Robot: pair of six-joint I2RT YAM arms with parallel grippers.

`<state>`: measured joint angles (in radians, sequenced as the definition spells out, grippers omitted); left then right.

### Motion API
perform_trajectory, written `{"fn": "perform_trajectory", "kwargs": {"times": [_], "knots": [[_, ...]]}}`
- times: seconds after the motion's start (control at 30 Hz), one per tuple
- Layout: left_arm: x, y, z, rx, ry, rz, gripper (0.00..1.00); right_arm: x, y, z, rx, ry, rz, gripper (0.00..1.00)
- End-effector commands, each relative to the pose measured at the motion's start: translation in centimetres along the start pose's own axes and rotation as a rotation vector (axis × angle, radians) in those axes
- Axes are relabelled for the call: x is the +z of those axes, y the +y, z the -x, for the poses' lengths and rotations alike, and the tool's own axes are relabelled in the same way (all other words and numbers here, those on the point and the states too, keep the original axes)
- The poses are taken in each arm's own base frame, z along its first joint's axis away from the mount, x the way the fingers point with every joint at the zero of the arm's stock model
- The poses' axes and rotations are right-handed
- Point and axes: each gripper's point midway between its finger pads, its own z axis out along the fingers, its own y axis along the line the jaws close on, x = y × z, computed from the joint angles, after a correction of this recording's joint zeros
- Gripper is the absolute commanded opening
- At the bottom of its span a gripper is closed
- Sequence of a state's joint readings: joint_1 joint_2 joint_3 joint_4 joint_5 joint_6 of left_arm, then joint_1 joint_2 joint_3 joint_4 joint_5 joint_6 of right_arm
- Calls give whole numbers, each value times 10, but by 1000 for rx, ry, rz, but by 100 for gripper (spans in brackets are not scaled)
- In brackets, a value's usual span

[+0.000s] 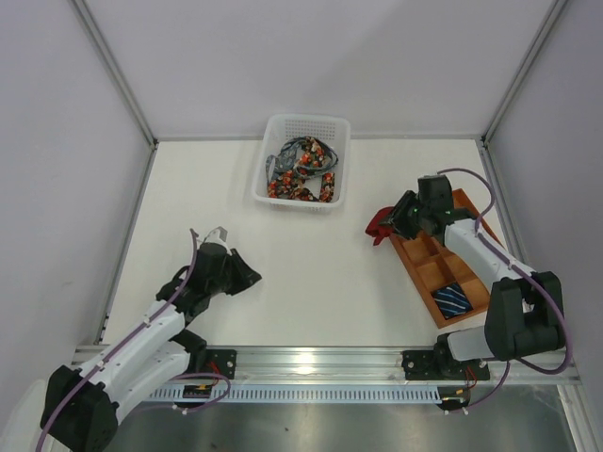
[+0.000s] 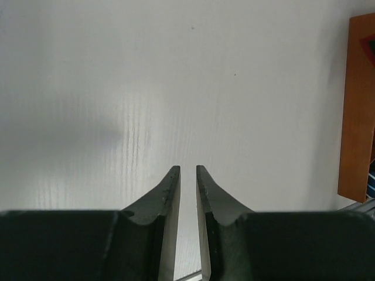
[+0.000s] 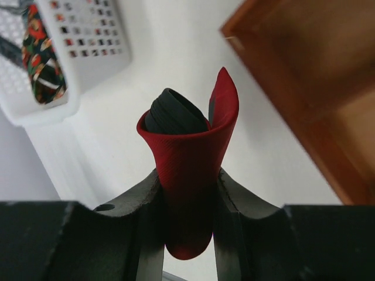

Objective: Roll the ties
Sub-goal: Place the rolled tie into the container

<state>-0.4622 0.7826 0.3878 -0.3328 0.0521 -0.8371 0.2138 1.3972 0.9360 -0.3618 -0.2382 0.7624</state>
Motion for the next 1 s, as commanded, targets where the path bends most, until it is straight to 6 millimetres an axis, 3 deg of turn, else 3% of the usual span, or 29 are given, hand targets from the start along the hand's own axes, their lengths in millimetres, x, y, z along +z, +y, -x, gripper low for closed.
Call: {"fn": "perform_trajectory", "kwargs": {"times": [0.0,0.13,0.47,0.73,0.97], "knots": [[-2,-26,15,8,-27,-86,23,-5,-24,12,93,-70,-87,0],[2,-27,11,15,1,-96,22,-3,-61,23,184,-138,-206,0],[6,-26,7,30,20,-101,22,-21,-123,23,387,-252,-474,0],[4,-24,6,41,20,-97,22,-23,-151,3,496,-228,-603,0],[3,-24,6,42,24,-95,22,-13,-162,-3,538,-192,-670,0]]}}
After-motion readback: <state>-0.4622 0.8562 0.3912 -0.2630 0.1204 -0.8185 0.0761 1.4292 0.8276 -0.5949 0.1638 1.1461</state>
